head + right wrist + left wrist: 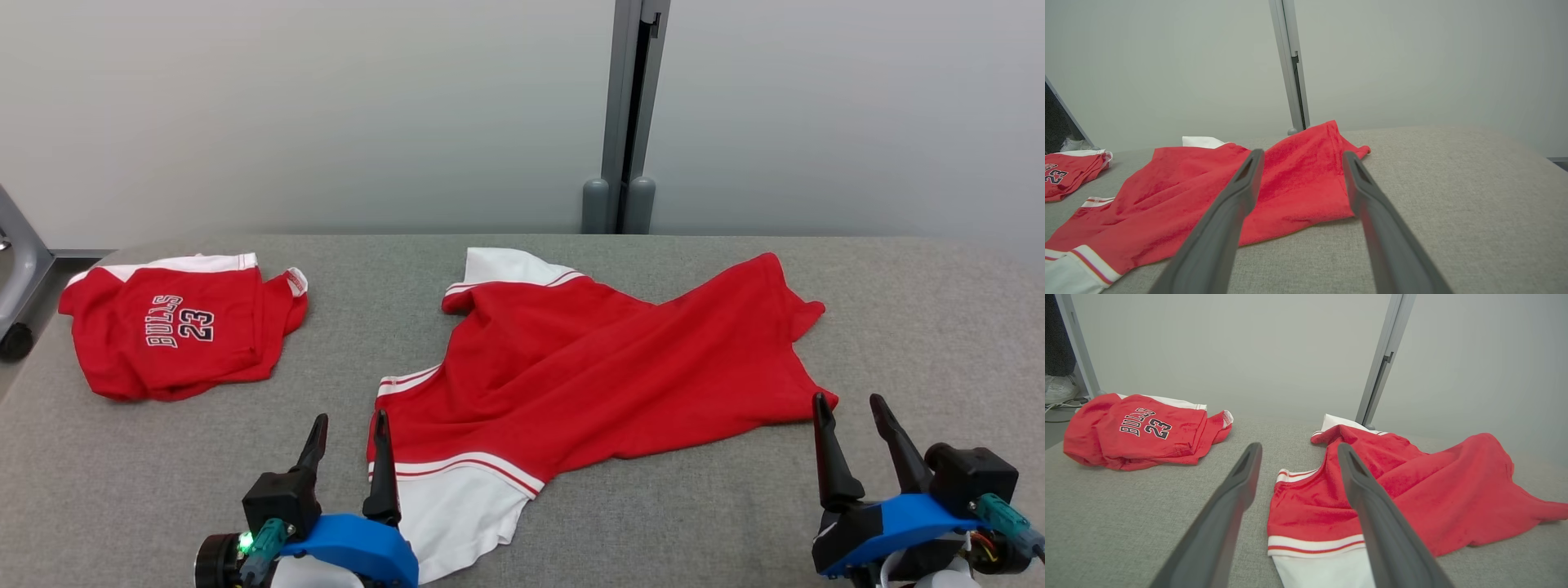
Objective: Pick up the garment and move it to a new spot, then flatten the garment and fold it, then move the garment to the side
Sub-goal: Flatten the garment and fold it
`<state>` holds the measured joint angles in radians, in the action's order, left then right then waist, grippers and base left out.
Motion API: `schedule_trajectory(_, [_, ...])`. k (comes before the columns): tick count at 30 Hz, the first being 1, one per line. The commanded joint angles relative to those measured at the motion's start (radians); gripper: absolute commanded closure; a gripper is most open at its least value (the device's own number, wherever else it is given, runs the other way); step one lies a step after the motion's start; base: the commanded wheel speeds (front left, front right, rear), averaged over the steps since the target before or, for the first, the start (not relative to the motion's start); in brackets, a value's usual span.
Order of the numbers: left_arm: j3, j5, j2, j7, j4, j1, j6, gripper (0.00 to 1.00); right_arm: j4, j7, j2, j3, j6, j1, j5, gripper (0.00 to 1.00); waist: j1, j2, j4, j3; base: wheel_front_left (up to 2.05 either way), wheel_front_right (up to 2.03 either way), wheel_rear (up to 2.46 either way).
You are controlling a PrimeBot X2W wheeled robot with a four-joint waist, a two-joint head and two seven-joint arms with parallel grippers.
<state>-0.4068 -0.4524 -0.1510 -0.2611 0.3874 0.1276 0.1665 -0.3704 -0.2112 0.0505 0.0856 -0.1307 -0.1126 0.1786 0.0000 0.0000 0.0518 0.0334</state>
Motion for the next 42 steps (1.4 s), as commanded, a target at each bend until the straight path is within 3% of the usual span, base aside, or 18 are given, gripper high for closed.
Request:
schedule_trajectory(1, [-0.005,-0.003,0.001,0.000,0.003,0.014,-0.003,0.00,-0.003,0.003,0.000,0.003,0.000,0.012,0.000,0.00,0.0000,0.0000,0.003,-0.001,0.00,0.00,0.00])
schedule_trajectory(4, [-0.011,-0.010,-0.002,0.019,0.013,0.010,-0.004,0.00,-0.011,0.003,0.000,0.002,0.000,0.010,0.001,0.00,0.0000,0.0000,0.006,-0.004,0.00,0.00,0.00])
schedule_trajectory(11, [-0.058,-0.056,0.000,0.218,0.041,-0.026,-0.031,0.00,-0.018,0.004,0.000,-0.002,0.000,0.003,0.005,0.00,0.0000,0.0000,0.007,-0.022,0.00,0.00,0.00])
schedule_trajectory(17, [-0.078,-0.082,-0.019,0.374,0.026,-0.070,-0.002,0.00,-0.031,0.005,0.000,0.006,0.000,-0.006,0.000,0.00,0.0000,0.0000,-0.003,-0.042,0.00,0.00,0.00])
schedule_trajectory(24, [-0.082,-0.105,-0.013,0.378,0.013,-0.088,-0.010,0.00,-0.051,0.000,0.000,0.017,0.000,-0.022,-0.008,0.00,0.0000,0.0000,-0.017,-0.057,0.00,0.00,0.00])
schedule_trajectory(31, [-0.085,-0.130,0.020,0.347,0.098,-0.048,-0.056,0.00,-0.074,-0.002,0.000,0.020,0.000,-0.036,-0.014,0.00,0.0000,0.0000,-0.030,-0.065,0.00,0.00,0.00])
schedule_trajectory(33, [-0.086,-0.136,0.026,0.334,0.119,-0.037,-0.063,0.56,-0.081,-0.003,0.001,0.025,0.000,-0.041,-0.014,0.00,0.0000,0.0000,-0.033,-0.070,0.00,0.00,0.00])
schedule_trajectory(34, [-0.084,-0.138,0.029,0.327,0.127,-0.034,-0.068,0.67,-0.083,-0.004,0.000,0.029,0.000,-0.046,-0.017,0.00,0.0000,0.0000,-0.033,-0.072,0.00,0.00,0.00])
schedule_trajectory(35, [-0.084,-0.139,0.032,0.320,0.135,-0.030,-0.071,0.87,-0.085,-0.002,0.001,0.033,0.000,-0.051,-0.022,0.00,0.0000,0.0000,-0.033,-0.074,0.00,0.00,0.00])
schedule_trajectory(36, [-0.084,-0.141,0.034,0.317,0.143,-0.024,-0.075,0.97,-0.089,0.000,0.001,0.037,0.000,-0.056,-0.025,0.00,0.0000,0.0000,-0.033,-0.078,0.00,0.00,0.00])
schedule_trajectory(42, [-0.079,-0.147,0.039,0.281,0.153,0.007,-0.091,1.00,-0.125,0.027,0.001,0.099,0.000,-0.111,-0.077,0.00,0.0000,0.0000,-0.016,-0.102,0.00,0.00,0.00])
